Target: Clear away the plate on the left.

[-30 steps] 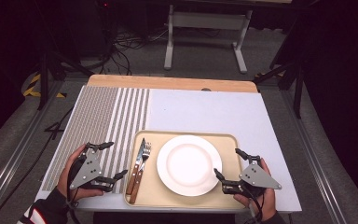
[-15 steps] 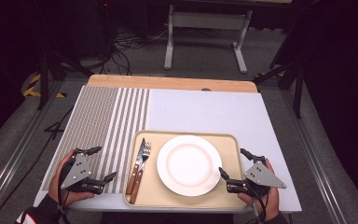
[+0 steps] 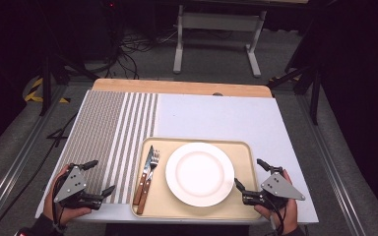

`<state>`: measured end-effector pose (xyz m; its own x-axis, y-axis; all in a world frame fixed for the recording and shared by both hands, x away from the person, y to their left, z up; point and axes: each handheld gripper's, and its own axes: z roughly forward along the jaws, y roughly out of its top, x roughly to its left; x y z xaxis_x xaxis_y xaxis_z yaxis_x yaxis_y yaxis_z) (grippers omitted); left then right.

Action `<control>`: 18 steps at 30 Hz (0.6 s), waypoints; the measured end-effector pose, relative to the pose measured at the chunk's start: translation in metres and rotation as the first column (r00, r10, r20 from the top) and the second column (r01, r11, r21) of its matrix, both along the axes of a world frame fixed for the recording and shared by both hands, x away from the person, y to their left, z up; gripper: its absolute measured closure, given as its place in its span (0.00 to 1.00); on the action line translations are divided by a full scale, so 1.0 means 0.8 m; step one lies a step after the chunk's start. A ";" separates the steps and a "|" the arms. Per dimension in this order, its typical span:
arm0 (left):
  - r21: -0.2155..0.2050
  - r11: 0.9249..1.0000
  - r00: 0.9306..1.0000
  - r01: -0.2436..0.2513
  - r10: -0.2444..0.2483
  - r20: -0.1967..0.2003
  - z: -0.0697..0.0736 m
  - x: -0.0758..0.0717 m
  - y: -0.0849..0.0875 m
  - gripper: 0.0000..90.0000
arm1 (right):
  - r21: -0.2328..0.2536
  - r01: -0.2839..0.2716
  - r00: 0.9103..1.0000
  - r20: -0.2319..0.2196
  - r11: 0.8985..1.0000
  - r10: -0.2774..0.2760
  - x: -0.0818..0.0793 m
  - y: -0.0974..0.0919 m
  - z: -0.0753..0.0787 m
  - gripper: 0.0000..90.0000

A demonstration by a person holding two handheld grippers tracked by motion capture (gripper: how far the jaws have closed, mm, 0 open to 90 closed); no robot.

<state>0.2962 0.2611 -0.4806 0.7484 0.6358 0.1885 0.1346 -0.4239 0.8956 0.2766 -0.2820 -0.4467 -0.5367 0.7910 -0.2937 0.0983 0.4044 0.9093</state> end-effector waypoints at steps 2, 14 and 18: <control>-0.014 1.000 1.000 -0.001 0.001 -0.004 0.000 0.000 0.000 0.06 | 0.007 -0.008 1.000 -0.001 1.000 0.008 0.001 0.001 0.000 0.10; -0.008 1.000 1.000 0.012 -0.012 0.008 0.003 -0.002 -0.007 0.06 | 0.008 -0.018 1.000 0.012 1.000 0.018 -0.003 0.001 0.001 0.10; -0.009 1.000 1.000 0.015 -0.015 0.016 0.004 -0.005 -0.007 0.06 | 0.012 -0.017 1.000 0.019 1.000 0.016 -0.004 0.002 0.003 0.10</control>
<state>0.2924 0.2555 -0.4775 0.7550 0.6262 0.1946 0.1138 -0.4174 0.9016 0.2733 -0.2806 -0.4445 -0.5442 0.7856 -0.2944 0.0748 0.3949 0.9157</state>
